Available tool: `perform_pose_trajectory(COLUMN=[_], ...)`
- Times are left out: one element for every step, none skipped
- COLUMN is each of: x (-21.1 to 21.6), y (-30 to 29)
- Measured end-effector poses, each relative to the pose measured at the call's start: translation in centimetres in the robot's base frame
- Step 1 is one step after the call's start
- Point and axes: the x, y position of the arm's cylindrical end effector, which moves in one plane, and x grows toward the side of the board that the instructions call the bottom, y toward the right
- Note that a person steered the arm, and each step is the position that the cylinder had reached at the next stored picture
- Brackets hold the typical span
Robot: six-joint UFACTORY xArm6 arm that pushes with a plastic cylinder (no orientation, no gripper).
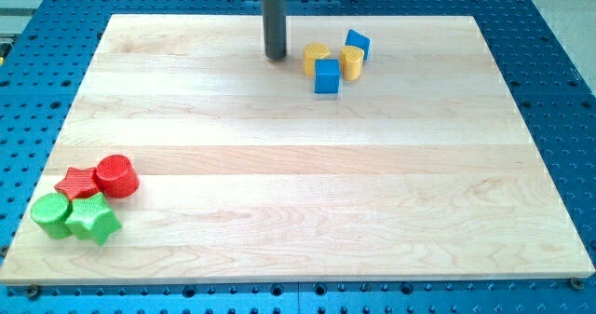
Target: Touch the bottom of cube
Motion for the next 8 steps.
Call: perform_pose_trajectory(x=[2.2,3.1,2.2,6.2,8.0,8.9,10.4,10.4], y=[2.9,5.3,1.2,-3.2,-0.7,0.0,3.0,6.5])
